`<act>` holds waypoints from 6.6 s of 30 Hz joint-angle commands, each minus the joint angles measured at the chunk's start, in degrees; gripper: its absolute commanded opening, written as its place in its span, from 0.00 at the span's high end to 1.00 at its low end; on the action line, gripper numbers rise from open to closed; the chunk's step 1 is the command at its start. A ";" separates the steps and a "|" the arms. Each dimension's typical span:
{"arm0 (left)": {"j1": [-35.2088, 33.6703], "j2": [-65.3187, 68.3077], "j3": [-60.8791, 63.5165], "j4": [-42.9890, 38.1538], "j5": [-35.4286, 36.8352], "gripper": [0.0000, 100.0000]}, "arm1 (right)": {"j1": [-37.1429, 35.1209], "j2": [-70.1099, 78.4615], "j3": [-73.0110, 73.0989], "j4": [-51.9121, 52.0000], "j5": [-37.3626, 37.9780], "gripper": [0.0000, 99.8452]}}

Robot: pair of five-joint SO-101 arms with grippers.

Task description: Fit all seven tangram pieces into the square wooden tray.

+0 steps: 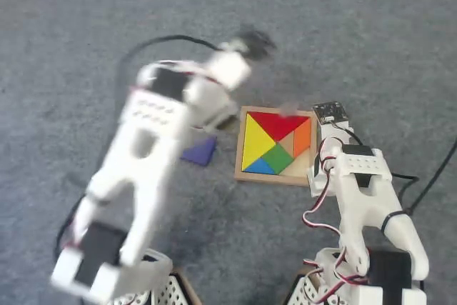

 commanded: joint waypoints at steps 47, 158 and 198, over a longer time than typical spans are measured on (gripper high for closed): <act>-49.05 -12.92 39.16 -23.30 17.93 0.75 | -47.60 60.00 -90.55 31.87 46.07 0.48; -49.23 -12.92 39.16 -22.95 17.93 0.75 | -41.89 36.44 -89.05 51.30 29.89 0.84; -49.05 -12.84 39.25 -23.03 17.93 0.75 | -13.58 19.30 -33.41 21.32 100.40 0.84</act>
